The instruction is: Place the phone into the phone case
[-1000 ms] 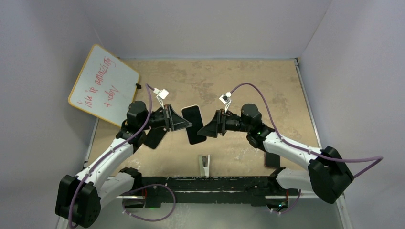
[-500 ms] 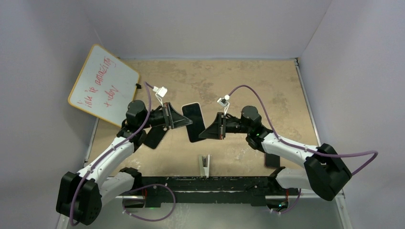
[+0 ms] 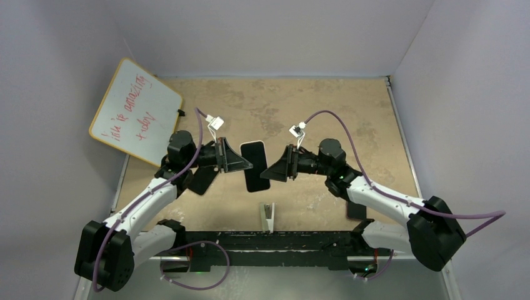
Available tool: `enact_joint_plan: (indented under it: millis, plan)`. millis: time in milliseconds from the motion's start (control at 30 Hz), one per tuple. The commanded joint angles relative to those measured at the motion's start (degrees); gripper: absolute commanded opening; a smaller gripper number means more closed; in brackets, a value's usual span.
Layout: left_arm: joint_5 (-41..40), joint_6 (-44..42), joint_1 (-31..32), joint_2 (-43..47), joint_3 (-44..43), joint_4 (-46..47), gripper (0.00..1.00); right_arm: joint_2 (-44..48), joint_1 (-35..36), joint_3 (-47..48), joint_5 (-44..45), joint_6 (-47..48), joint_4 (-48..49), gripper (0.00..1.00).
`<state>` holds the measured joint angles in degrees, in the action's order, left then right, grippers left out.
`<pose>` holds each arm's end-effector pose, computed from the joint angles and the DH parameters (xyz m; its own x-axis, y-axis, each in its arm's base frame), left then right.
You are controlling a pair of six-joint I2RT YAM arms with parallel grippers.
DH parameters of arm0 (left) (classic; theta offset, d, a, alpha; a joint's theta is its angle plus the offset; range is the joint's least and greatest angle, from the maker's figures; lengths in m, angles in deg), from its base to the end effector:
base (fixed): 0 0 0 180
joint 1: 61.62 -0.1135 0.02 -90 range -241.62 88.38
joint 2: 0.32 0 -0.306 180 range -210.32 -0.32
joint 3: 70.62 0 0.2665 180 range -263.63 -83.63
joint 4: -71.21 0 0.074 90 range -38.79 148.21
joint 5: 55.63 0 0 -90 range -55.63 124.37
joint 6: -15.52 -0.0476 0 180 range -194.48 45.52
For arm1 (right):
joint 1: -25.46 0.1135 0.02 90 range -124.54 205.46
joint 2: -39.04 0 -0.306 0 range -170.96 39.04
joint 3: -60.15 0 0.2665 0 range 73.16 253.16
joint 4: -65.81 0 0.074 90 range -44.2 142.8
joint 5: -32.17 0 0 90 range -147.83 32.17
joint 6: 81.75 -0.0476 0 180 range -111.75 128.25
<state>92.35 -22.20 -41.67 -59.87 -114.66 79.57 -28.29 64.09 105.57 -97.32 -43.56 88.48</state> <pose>0.1932 -0.1131 0.2937 -0.8402 -0.1412 -0.5236 0.5019 0.1629 -0.8494 0.1842 0.1860 0.2979 -0.7627 0.1669 -0.6248 -0.6131 0.1208 0.7807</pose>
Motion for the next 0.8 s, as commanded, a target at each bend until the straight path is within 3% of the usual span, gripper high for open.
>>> enact_joint_plan:
  millis: [0, 233, 333, 400, 467, 533, 600, 767]
  plan:
    - [5.94, -1.38, 0.09, 1.09, -0.29, 4.47, 0.00, -0.46, 0.13, 4.24, 3.62, 0.72, -0.41, 0.67]
    - [8.43, -2.02, 0.10, 0.91, -0.71, 3.10, 0.00, -4.67, 0.13, 6.21, 4.25, -3.65, 6.87, 0.44]
    - [8.26, -5.46, 0.10, 0.98, -2.39, -2.61, 0.01, -6.03, 0.13, 7.17, 4.02, -4.83, 8.20, 0.18]
    - [7.20, -9.06, 0.09, 1.27, -4.41, -8.67, 0.12, -6.04, 0.06, 7.18, 4.60, -6.11, 8.71, 0.00]
    - [5.14, -11.77, 0.09, 2.30, -5.60, -13.87, 0.35, -5.05, -0.19, 6.94, 6.85, -7.21, 9.05, 0.00]
    - [3.20, -11.56, 0.09, 3.91, -5.08, -15.12, 0.51, -3.50, -0.52, 6.89, 9.23, -7.78, 8.86, 0.00]
    - [1.97, -10.10, 0.09, 5.04, -3.92, -15.00, 0.57, -1.77, -0.97, 6.74, 11.82, -8.67, 8.65, 0.00]
    - [0.33, -6.51, 0.09, 6.64, -0.70, -12.66, 0.59, 1.63, -2.08, 5.08, 16.97, -11.41, 10.79, 0.00]
